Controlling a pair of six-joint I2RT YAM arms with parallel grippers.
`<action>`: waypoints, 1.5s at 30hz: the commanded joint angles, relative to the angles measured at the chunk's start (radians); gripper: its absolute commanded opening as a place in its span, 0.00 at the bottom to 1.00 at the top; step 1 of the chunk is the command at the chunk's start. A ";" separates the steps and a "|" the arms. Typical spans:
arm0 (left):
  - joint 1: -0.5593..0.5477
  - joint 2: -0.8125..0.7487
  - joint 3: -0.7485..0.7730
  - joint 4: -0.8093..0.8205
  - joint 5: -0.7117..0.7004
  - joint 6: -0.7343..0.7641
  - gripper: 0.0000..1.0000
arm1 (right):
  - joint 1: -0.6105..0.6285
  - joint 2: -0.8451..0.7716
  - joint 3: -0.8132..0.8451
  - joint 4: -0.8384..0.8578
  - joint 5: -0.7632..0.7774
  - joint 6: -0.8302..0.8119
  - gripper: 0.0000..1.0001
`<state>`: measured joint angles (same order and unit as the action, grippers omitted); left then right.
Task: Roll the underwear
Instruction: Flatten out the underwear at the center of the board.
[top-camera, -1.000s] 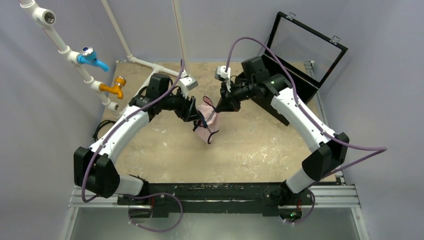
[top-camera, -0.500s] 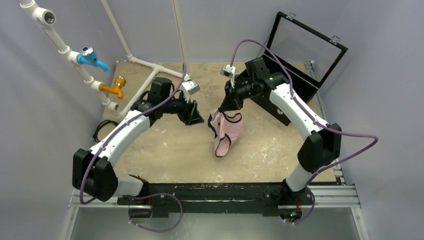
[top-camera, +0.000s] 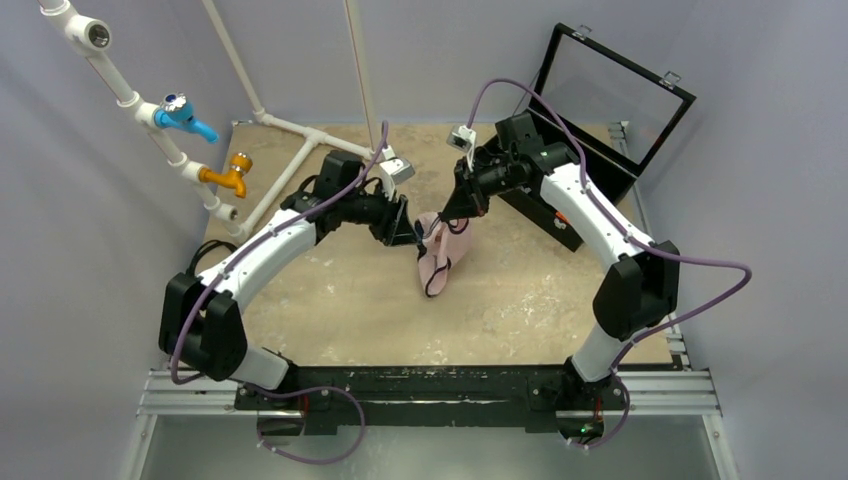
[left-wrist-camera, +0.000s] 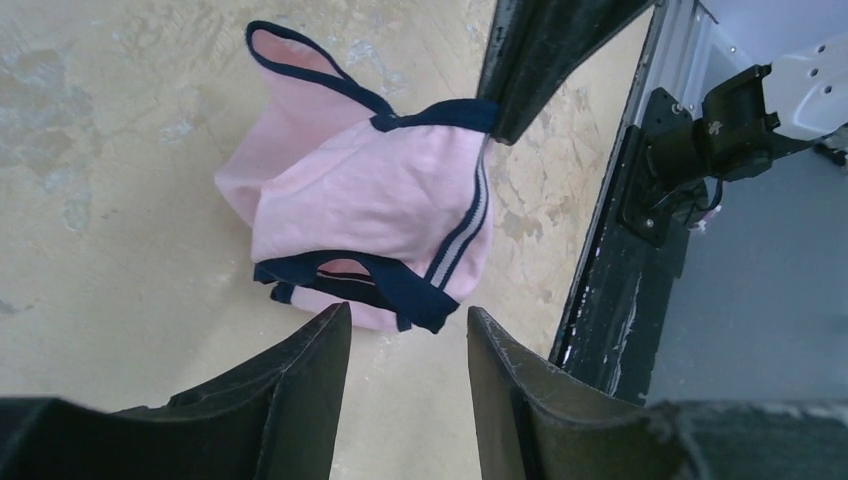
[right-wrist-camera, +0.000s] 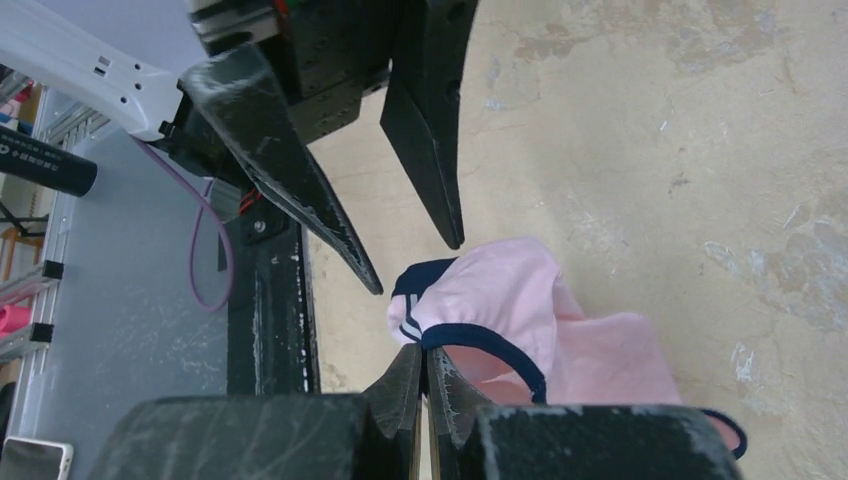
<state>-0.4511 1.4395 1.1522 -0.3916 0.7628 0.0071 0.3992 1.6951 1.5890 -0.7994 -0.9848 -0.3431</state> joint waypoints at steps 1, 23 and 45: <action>0.008 0.041 0.032 0.073 0.079 -0.170 0.43 | 0.004 -0.034 0.006 0.023 -0.033 0.008 0.00; 0.068 0.207 0.026 0.263 0.216 -0.435 0.24 | 0.004 -0.056 -0.040 0.047 -0.004 0.010 0.00; 0.138 0.072 0.274 0.019 0.372 -0.292 0.00 | 0.000 -0.093 0.058 0.120 0.196 0.023 0.00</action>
<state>-0.3145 1.5578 1.2915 -0.2649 1.1477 -0.3672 0.3988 1.6592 1.5558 -0.7372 -0.8314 -0.3370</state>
